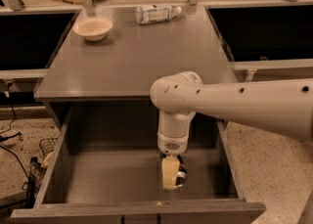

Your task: Place pepsi can into top drawer

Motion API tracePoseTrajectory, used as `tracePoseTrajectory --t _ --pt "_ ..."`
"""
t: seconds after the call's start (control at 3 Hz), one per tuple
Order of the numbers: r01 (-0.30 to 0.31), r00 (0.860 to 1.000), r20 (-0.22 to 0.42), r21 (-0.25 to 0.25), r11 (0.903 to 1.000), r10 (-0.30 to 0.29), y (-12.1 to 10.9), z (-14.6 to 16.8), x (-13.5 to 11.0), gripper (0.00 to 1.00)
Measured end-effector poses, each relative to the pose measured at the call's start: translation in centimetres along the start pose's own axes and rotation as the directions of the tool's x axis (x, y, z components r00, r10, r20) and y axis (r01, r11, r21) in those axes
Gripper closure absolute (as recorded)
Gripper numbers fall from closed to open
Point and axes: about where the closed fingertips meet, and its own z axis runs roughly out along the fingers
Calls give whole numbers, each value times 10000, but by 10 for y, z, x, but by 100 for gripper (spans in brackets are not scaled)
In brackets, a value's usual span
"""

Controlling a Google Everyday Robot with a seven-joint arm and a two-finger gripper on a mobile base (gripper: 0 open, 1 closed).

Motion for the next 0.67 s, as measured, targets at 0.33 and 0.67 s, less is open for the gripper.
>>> tracePoseTrajectory --t 0.33,0.67 --pt "-305 9993 217 -211 9993 310 -3 22 5 100" --pt "-305 9993 217 -211 9993 309 -3 22 5 100"
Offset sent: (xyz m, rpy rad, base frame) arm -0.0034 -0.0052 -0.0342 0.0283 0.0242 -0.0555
